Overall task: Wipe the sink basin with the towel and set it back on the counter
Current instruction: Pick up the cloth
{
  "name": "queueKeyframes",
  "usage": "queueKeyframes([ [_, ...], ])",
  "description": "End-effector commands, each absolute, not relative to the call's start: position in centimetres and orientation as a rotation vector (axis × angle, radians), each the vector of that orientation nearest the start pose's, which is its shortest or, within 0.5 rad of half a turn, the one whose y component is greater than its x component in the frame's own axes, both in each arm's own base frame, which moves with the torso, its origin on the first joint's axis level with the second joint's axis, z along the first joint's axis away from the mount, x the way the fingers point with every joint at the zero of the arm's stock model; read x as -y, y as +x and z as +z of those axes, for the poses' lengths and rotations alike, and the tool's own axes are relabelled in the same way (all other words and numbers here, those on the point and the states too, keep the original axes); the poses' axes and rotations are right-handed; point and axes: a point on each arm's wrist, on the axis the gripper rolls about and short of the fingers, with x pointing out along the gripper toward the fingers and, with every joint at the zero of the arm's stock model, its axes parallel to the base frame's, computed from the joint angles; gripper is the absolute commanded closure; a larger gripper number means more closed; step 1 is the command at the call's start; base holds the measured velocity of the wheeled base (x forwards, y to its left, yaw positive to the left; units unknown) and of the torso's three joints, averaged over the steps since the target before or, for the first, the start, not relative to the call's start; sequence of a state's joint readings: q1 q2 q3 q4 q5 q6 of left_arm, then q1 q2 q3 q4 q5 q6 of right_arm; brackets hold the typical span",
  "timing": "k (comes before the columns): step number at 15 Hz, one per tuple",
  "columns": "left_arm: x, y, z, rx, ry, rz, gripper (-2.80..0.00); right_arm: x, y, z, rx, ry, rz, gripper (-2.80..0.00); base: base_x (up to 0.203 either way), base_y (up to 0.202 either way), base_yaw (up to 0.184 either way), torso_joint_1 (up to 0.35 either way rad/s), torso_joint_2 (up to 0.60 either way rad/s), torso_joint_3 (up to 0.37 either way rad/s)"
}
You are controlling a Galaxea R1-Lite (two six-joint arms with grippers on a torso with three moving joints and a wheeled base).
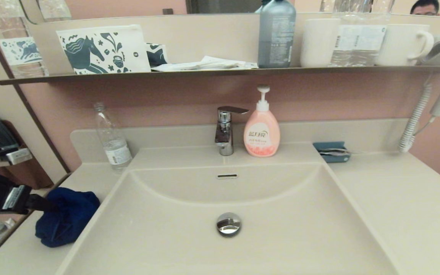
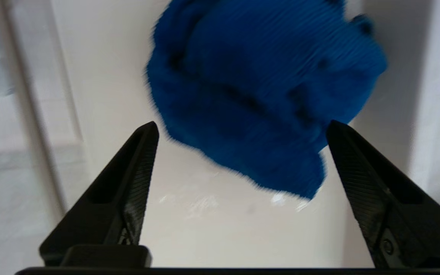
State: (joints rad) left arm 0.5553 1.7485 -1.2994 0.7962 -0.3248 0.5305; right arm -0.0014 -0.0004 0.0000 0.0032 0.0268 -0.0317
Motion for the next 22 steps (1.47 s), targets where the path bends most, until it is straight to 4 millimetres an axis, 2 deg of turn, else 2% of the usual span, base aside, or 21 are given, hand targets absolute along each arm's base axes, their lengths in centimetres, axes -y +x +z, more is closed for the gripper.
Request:
queueKeyframes([
  [1,-13.8,24.4,18.5,-1.127,-0.085,-0.143,-2.80,-0.1,-2.3,7.5,-0.003,-0.032,0.026,0.00,0.000,0.000,0.000,0.000,0.00,0.000],
  [6,-13.4,25.8,17.8,-1.118,-0.100,-0.177,-2.80,-0.1,-2.3,7.5,-0.003,-0.032,0.026,0.00,0.000,0.000,0.000,0.000,0.00,0.000],
  [10,-13.7,27.4,16.6,-1.106,-0.081,-0.183,-2.80,-0.1,-2.3,7.5,-0.003,-0.032,0.026,0.00,0.000,0.000,0.000,0.000,0.00,0.000],
  [16,-13.3,28.1,15.7,-1.131,-0.086,-0.211,-2.80,-0.1,-2.3,7.5,-0.003,-0.032,0.026,0.00,0.000,0.000,0.000,0.000,0.00,0.000],
  [17,-13.2,28.2,15.6,-1.131,-0.086,-0.216,0.00,-0.1,-2.3,7.5,-0.004,-0.032,0.026,0.00,0.000,0.000,0.000,0.000,0.00,0.000],
  [22,-13.1,28.3,15.7,-1.119,-0.081,-0.220,0.00,-0.1,-2.3,7.5,-0.003,-0.032,0.026,0.00,0.000,0.000,0.000,0.000,0.00,0.000],
])
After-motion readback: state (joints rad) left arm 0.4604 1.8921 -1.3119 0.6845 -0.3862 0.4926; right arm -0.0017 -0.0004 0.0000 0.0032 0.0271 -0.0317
